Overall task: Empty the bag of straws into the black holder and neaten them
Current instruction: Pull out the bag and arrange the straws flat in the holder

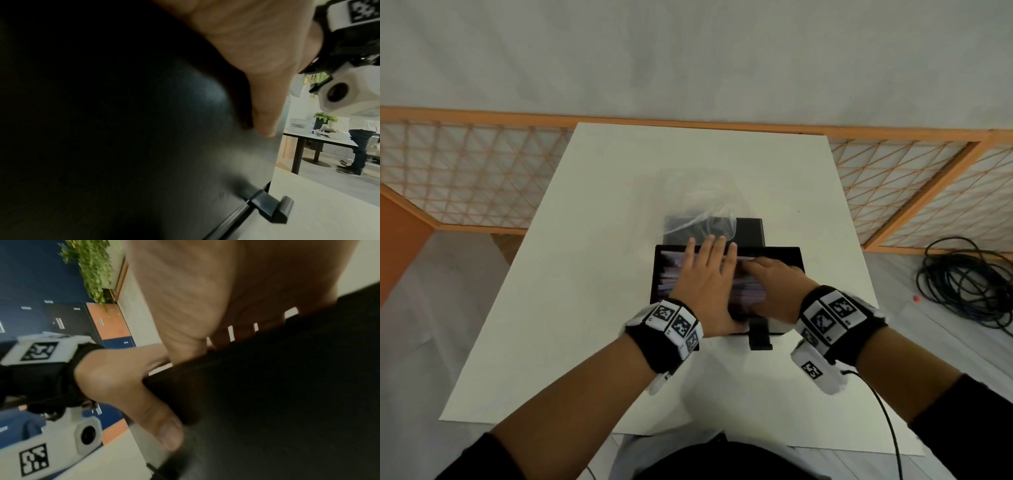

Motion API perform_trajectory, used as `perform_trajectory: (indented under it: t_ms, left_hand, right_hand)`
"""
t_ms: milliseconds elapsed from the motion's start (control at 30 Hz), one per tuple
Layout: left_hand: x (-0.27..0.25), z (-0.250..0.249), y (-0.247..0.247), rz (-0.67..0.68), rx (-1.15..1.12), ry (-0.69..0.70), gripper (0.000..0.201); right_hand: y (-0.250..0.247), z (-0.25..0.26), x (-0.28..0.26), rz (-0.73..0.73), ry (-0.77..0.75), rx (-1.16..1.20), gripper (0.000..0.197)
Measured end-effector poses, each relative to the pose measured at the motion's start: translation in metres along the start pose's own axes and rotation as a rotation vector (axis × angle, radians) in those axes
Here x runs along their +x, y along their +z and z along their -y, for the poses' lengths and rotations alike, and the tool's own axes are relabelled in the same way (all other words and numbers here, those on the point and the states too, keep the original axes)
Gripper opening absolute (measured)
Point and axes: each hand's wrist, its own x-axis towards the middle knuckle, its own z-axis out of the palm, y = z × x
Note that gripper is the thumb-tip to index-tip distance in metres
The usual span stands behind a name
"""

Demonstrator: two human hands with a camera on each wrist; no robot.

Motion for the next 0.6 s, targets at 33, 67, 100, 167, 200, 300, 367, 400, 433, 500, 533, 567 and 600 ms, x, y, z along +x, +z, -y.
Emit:
perform_trajectory:
  t_ms: [33,67,100,167,200,300,367,400,433,500,533,567,600]
  left_hand:
    - [0.0,-0.001,0.001,-0.009,-0.019,-0.002,0.127]
    - [0.0,-0.002,0.002,-0.015,-0.032,-0.001,0.127]
    - [-0.001,-0.001,0.002,-0.022,-0.037,0.0,0.126]
    - [-0.002,0.001,0.003,-0.036,-0.037,0.01,0.125]
    - [-0.002,0.002,0.003,-0.045,-0.038,0.015,0.124]
    - [-0.004,0.003,0.004,-0.06,-0.059,0.031,0.123]
    - [-0.004,0.003,0.004,-0.059,-0.075,0.035,0.122]
    - [-0.004,0.004,0.004,-0.059,-0.083,0.035,0.122]
    - [-0.004,0.004,0.004,-0.058,-0.09,0.035,0.121]
    - [-0.004,0.004,0.005,-0.053,-0.095,0.038,0.121]
    - [-0.004,0.004,0.005,-0.047,-0.095,0.04,0.121]
    - [-0.005,0.004,0.005,-0.043,-0.094,0.039,0.122]
    - [-0.005,0.004,0.006,-0.042,-0.092,0.035,0.122]
  right_hand:
    - [0.0,0.001,0.004,0.014,0.026,-0.045,0.069]
    - [0.0,0.002,0.006,-0.007,0.044,-0.096,0.065]
    - [0.001,0.003,0.008,-0.055,0.056,-0.135,0.061]
    - [0.005,0.004,0.006,-0.191,0.053,-0.151,0.06]
    - [0.006,0.002,0.005,-0.239,0.034,-0.129,0.062]
    - [0.004,-0.008,-0.002,-0.247,-0.046,-0.013,0.074]
    - [-0.001,-0.015,-0.01,-0.245,-0.108,0.084,0.074]
    - [-0.002,-0.018,-0.013,-0.262,-0.164,0.125,0.068]
    - [-0.001,-0.02,-0.015,-0.28,-0.237,0.131,0.059]
    - [0.006,-0.024,-0.017,-0.263,-0.397,0.061,0.038]
    - [0.009,-0.026,-0.017,-0.258,-0.442,0.032,0.032]
    - [0.01,-0.027,-0.018,-0.267,-0.452,0.023,0.028]
    - [0.007,-0.027,-0.017,-0.296,-0.434,0.042,0.023]
